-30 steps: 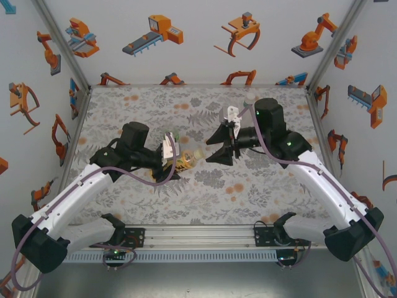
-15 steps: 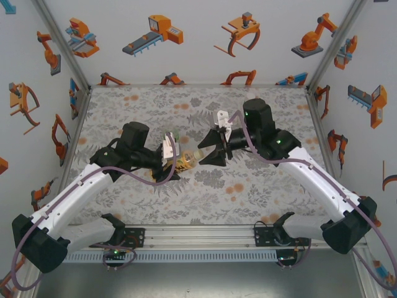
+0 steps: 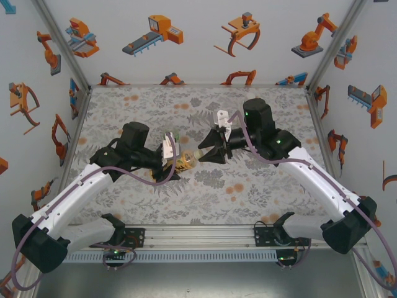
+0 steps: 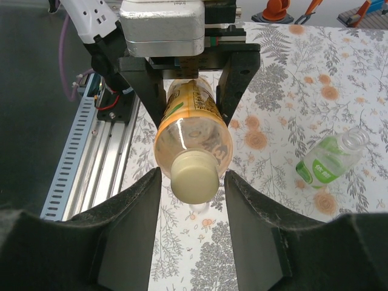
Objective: Screw on the bottle caps
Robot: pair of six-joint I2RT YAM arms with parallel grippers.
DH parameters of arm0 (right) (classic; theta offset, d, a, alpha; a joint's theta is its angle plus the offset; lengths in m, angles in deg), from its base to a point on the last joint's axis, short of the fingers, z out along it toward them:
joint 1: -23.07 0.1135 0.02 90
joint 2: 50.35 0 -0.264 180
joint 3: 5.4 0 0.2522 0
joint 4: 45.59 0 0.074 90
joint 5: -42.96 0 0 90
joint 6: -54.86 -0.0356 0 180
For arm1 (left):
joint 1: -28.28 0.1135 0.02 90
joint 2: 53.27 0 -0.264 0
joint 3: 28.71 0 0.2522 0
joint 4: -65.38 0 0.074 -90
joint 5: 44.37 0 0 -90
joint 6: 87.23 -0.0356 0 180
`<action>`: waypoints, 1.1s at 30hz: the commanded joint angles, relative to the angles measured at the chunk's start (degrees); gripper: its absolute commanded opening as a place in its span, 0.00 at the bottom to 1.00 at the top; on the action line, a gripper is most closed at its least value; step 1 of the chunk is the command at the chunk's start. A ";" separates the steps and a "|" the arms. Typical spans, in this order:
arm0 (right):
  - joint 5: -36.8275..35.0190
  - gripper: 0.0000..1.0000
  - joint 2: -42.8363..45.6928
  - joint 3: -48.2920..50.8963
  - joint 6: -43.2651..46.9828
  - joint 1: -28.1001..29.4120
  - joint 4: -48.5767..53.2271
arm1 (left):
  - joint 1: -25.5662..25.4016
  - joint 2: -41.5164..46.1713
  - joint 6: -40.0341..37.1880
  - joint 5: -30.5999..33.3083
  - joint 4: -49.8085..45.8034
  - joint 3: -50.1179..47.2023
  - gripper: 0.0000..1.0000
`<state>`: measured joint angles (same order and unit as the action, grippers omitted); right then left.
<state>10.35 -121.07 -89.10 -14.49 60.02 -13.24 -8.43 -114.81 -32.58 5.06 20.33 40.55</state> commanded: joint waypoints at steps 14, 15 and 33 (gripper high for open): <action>-0.43 0.38 -1.00 -0.78 1.24 0.31 -1.36 | 0.14 0.75 -1.38 -2.15 -0.70 1.72 0.00; -0.43 0.37 -0.97 -0.69 1.24 0.31 -1.28 | 0.12 0.80 -1.44 -2.11 -0.70 1.79 0.00; -23.13 0.00 0.33 5.16 -59.91 0.32 -12.05 | 0.24 4.65 2.22 16.14 4.69 -0.71 0.00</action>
<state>-3.71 -121.92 -85.49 -54.93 60.41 -24.24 -8.43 -111.90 -31.64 16.01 22.17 40.22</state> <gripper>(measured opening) 0.344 0.546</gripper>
